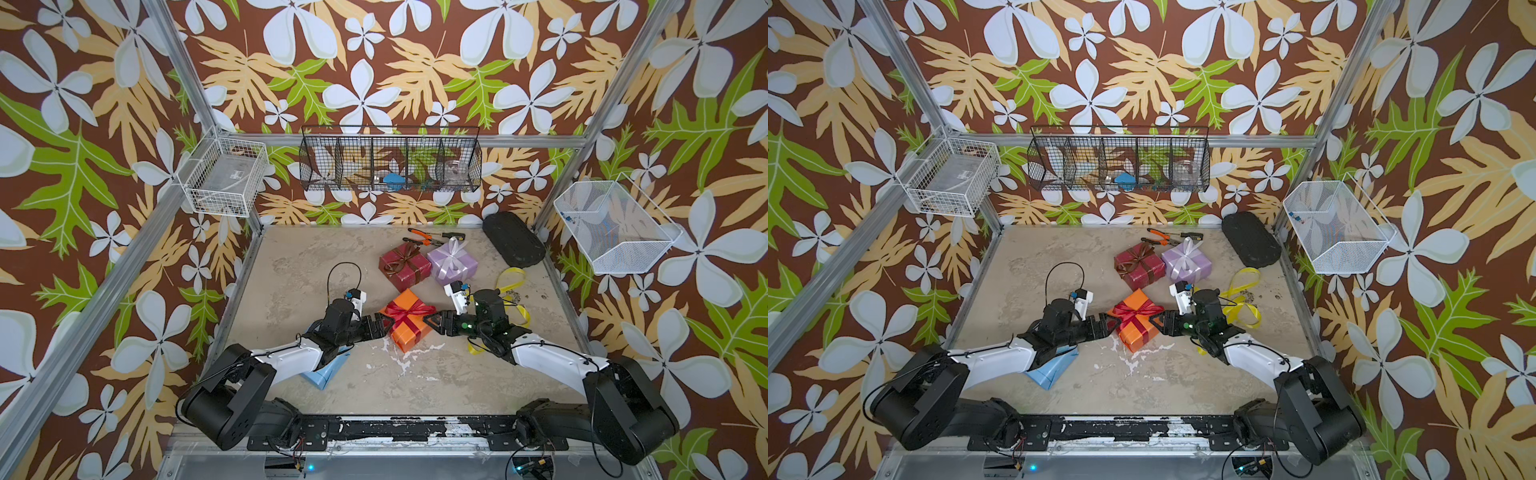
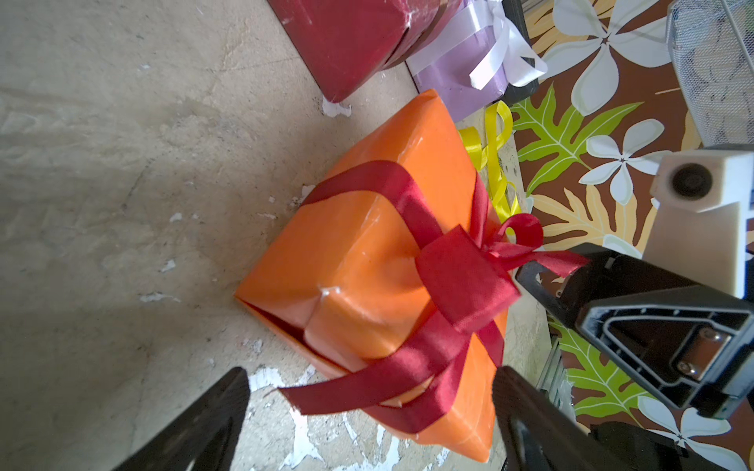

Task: Untie the ribbon bows on the gift boxes
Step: Untie the ribbon from the gift box.

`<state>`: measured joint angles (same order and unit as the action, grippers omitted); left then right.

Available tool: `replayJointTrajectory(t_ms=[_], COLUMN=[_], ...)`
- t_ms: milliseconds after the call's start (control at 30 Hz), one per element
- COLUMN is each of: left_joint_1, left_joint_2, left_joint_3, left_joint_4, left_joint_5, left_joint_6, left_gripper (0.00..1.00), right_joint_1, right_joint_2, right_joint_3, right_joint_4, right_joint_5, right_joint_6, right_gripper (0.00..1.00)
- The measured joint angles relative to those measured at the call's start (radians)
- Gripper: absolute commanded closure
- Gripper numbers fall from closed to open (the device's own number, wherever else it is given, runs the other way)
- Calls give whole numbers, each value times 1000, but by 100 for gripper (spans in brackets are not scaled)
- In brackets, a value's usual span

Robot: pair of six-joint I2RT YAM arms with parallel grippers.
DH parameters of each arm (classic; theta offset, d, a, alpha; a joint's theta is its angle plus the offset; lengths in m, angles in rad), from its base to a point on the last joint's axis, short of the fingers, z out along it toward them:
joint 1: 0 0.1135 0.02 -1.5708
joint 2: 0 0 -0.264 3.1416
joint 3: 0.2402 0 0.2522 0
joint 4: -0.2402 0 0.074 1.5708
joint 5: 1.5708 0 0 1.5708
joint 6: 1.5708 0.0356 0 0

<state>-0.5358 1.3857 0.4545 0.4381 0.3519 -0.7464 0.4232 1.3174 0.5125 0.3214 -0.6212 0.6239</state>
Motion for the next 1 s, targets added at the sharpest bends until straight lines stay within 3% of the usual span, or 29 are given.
replayJointTrajectory(t_ms=[133, 367, 733, 900, 1000], left_joint_1=[0, 0, 0, 0, 0], left_joint_2=[-1, -1, -14, -9, -9], left_joint_3=[-3, -5, -5, -6, -11], left_joint_4=[2, 7, 6, 7, 7], left_joint_5=[0, 0, 0, 0, 0], left_joint_6=[0, 0, -3, -3, -7], left_gripper=[5, 5, 5, 5, 5], right_joint_1=[-13, -24, -24, -24, -24], right_joint_2=[0, 7, 30, 34, 37], right_joint_3=[-5, -6, -8, -12, -11], right_joint_4=[21, 57, 85, 94, 96], right_joint_5=[1, 27, 11, 11, 7], right_joint_6=[5, 31, 52, 56, 61], right_gripper=[33, 36, 65, 99, 100])
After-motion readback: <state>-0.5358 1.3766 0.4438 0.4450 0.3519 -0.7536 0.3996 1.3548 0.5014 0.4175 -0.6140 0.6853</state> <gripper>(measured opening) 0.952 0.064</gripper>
